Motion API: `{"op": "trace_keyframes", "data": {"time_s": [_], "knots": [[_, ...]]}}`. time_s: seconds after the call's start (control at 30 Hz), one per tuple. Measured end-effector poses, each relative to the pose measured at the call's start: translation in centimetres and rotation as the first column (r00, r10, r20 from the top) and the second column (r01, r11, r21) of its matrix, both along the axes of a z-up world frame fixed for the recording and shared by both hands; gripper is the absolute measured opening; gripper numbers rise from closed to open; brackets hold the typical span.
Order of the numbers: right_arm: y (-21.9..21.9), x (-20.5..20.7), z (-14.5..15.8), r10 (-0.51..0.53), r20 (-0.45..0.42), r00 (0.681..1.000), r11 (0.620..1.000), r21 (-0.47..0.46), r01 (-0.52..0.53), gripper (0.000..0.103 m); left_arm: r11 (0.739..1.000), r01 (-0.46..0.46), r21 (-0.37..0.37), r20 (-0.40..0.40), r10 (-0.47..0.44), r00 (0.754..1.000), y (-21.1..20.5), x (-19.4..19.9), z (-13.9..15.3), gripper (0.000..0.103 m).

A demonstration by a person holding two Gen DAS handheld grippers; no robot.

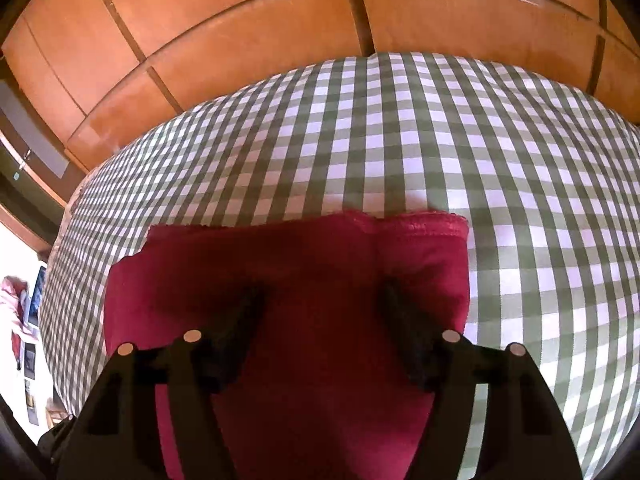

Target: Fold small clothes

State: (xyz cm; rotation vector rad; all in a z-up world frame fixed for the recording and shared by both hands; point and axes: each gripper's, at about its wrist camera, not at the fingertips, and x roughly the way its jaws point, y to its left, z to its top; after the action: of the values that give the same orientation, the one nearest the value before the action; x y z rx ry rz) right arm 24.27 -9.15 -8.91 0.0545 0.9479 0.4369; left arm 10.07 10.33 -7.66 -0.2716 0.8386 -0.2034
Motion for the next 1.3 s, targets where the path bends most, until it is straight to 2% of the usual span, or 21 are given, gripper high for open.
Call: {"op": "trace_keyframes", "data": {"time_s": [0.03,0.1,0.13,0.17,0.33,0.43,0.5,0.57,0.7,0.77,1.03,1.17,1.23,1.3], "knots": [[0.0,-0.2,0.3,0.001,0.006,1.0,1.0,0.005,-0.001,0.069,1.0,-0.006,0.01,0.005,0.006,1.0,-0.2,-0.2,0.5,0.041],[-0.7,-1.4,1.5,0.004,0.035,0.999,1.0,0.03,-0.005,0.082,0.999,-0.021,0.035,0.031,0.02,0.999,-0.5,-1.0,1.3,0.045],[-1.2,-2.1,2.2,-0.001,0.06,0.998,0.999,0.044,-0.002,0.084,0.998,-0.035,0.048,0.041,0.033,0.999,-0.6,-1.2,1.6,0.057],[-1.8,-3.2,2.9,0.0,0.083,0.997,0.998,0.057,-0.005,0.084,0.997,-0.051,0.057,0.049,0.048,0.998,-0.5,-1.4,1.9,0.061],[-3.3,-7.6,4.5,0.032,0.133,0.991,0.995,0.085,-0.043,0.084,0.995,-0.082,0.055,0.045,0.08,0.996,0.0,-2.7,2.0,0.061],[-3.8,-10.2,4.6,0.071,0.142,0.987,0.992,0.096,-0.085,0.077,0.994,-0.09,0.06,0.05,0.087,0.995,0.2,-3.3,2.0,0.061],[-4.2,-12.1,4.5,0.101,0.135,0.986,0.988,0.106,-0.116,0.065,0.993,-0.092,0.068,0.054,0.089,0.995,0.1,-3.8,2.1,0.061],[-4.3,-13.6,4.2,0.123,0.133,0.983,0.986,0.098,-0.137,0.059,0.993,-0.094,0.076,0.059,0.089,0.994,0.0,-4.1,2.1,0.061],[-4.4,-15.8,3.5,0.128,0.126,0.984,0.986,0.095,-0.14,0.059,0.992,-0.097,0.078,0.059,0.092,0.994,-0.1,-4.3,2.2,0.061],[-4.5,-16.4,3.3,0.129,0.126,0.984,0.986,0.085,-0.14,0.059,0.992,-0.103,0.074,0.057,0.099,0.993,0.0,-4.4,2.2,0.066],[-3.8,-17.3,1.3,0.145,0.114,0.983,0.989,0.016,-0.147,0.059,0.991,-0.112,0.072,0.047,0.109,0.993,0.0,-4.5,1.7,0.066],[-3.0,-17.3,0.4,0.152,0.136,0.979,0.988,-0.033,-0.149,0.06,0.991,-0.114,0.065,0.027,0.112,0.993,0.0,-4.2,0.9,0.066],[-3.1,-17.2,0.7,0.155,0.129,0.979,0.988,-0.028,-0.153,0.061,0.991,-0.123,0.053,0.023,0.122,0.992,0.3,-4.3,0.6,0.071],[-3.6,-16.9,1.0,0.166,0.111,0.98,0.986,0.008,-0.168,0.066,0.991,-0.123,0.044,0.022,0.122,0.992,0.5,-4.3,0.5,0.071]]}}
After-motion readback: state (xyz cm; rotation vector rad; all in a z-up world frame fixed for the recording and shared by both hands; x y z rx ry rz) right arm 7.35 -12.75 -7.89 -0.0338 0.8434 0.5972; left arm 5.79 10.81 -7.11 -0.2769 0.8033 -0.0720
